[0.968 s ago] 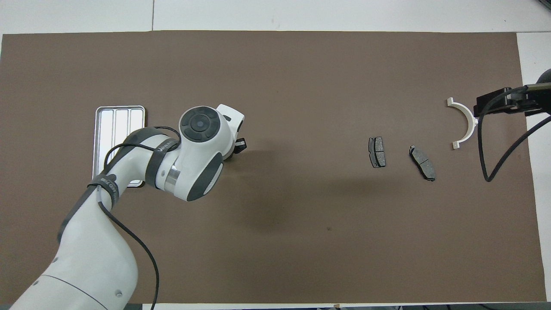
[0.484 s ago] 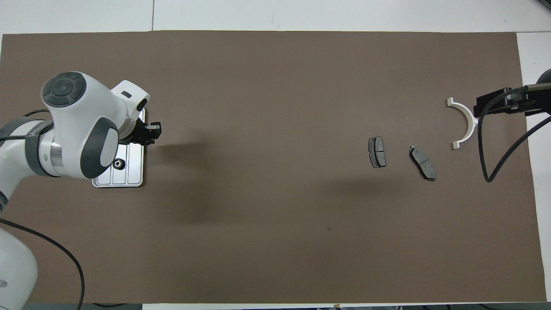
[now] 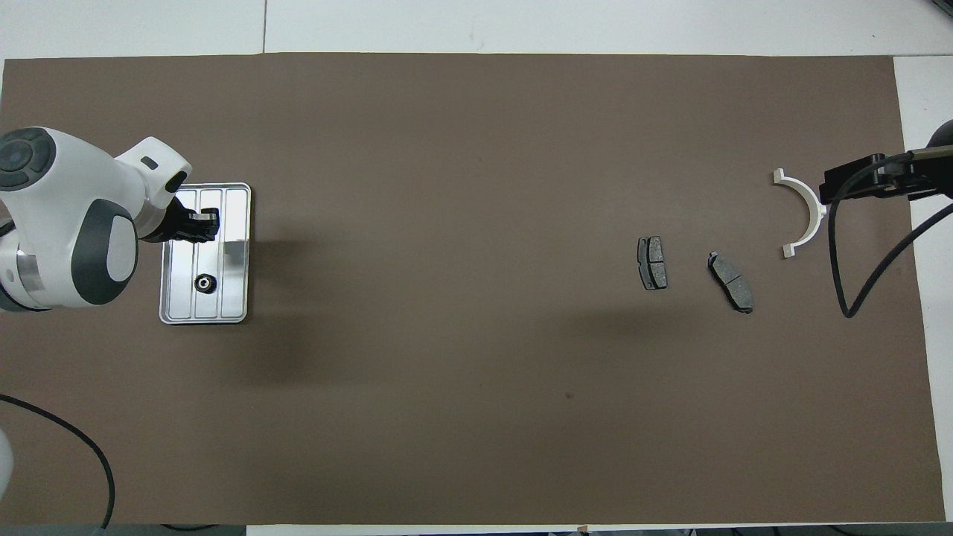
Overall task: Pick bearing gear from pile to tray
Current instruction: 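Carry the second black part into the tray with the left gripper, then open the left gripper and lift it off the tray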
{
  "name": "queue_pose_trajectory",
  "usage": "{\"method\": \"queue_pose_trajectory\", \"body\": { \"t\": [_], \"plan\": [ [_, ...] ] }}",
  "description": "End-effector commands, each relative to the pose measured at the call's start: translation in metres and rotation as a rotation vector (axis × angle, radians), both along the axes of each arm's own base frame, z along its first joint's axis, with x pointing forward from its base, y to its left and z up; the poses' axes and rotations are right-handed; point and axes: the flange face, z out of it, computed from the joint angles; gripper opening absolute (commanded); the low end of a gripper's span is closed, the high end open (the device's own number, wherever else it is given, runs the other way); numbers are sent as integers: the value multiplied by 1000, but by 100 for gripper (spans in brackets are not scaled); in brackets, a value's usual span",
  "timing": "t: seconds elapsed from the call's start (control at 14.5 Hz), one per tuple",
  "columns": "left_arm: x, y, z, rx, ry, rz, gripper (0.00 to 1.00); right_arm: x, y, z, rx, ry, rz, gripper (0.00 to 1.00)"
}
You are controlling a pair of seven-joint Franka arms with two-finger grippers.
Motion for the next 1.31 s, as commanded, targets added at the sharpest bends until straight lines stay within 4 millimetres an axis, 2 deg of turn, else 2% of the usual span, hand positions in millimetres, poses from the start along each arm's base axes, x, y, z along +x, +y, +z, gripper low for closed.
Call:
{"method": "queue_pose_trajectory", "body": {
  "t": [0.0, 0.28, 0.62, 0.69, 0.76, 0.97, 1.04, 1.24],
  "plan": [
    [3, 11, -14, -3, -33, -13, 10, -5, 0, 0, 22, 8, 16, 100],
    [-1, 11, -33, -4, -55, -13, 10, -5, 1, 0, 19, 8, 18, 100],
    [-5, 10, -42, -10, -64, -9, 13, -6, 1, 0, 18, 12, 19, 100],
    [-7, 10, -43, -10, -67, -9, 16, -6, 1, 0, 15, 12, 21, 100],
    [-8, 10, -46, -10, -61, -11, 21, -6, 1, -1, 15, 19, 22, 100],
    [-8, 11, -45, -10, -61, -8, 84, -7, 2, -2, 13, 28, 22, 100],
    [-7, 11, -44, -10, -58, -8, 100, -7, 2, -2, 12, 28, 24, 100],
    [-2, 21, -23, -9, -69, 9, 100, -7, 4, -2, 12, 29, 27, 100]
  ]
}}
